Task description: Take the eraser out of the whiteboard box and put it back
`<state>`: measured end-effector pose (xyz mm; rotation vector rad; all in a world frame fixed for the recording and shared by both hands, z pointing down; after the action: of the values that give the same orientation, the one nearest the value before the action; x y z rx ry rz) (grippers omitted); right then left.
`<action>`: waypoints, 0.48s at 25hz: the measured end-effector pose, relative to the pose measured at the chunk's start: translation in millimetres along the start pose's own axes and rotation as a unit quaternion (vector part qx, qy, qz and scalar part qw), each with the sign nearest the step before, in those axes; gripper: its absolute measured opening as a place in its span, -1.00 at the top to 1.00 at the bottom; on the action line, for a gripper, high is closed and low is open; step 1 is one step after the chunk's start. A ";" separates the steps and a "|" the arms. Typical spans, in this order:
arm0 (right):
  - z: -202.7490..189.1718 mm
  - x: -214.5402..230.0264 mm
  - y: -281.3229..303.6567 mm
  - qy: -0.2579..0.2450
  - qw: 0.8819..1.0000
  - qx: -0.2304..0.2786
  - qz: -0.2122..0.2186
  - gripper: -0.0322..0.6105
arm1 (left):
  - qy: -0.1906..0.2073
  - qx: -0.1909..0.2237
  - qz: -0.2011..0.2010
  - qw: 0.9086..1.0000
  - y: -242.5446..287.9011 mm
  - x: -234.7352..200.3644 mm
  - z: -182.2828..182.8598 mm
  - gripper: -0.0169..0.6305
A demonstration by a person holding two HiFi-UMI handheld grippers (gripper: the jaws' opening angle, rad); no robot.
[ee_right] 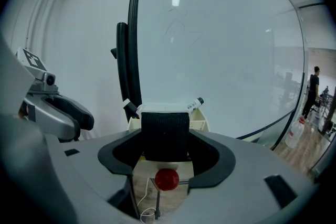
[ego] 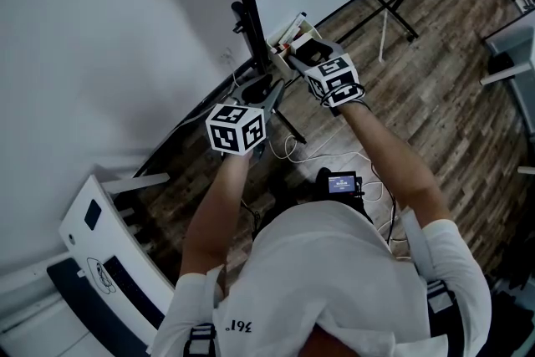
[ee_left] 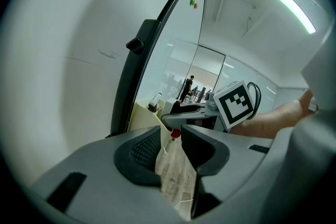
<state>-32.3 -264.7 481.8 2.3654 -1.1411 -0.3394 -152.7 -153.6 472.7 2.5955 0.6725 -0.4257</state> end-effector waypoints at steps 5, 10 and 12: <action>-5.3 0.4 3.3 0.003 1.000 -0.010 0.006 0.06 | -0.002 -0.001 0.000 1.000 -1.0 0.8 -2.7 0.55; -6.8 2.1 4.1 0.012 1.000 -0.010 0.007 0.06 | -0.005 -0.001 0.001 1.000 -2.7 0.2 -3.7 0.55; -7.0 2.3 3.9 0.016 1.000 -0.011 0.008 0.06 | -0.006 -0.001 0.001 1.000 -4.1 1.0 -4.0 0.55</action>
<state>-30.5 -266.3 489.8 2.3321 -1.1354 -0.3059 -153.2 -148.1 474.4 2.5901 0.6659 -0.4395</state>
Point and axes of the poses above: the fingertips, and each gripper's own axes: y forward along the fingers, x to its right, z out of its top, the point moved 7 cm from there along -y, backward along the fingers, and after that the axes turned 1 degree about -y, right-handed, at the moved point
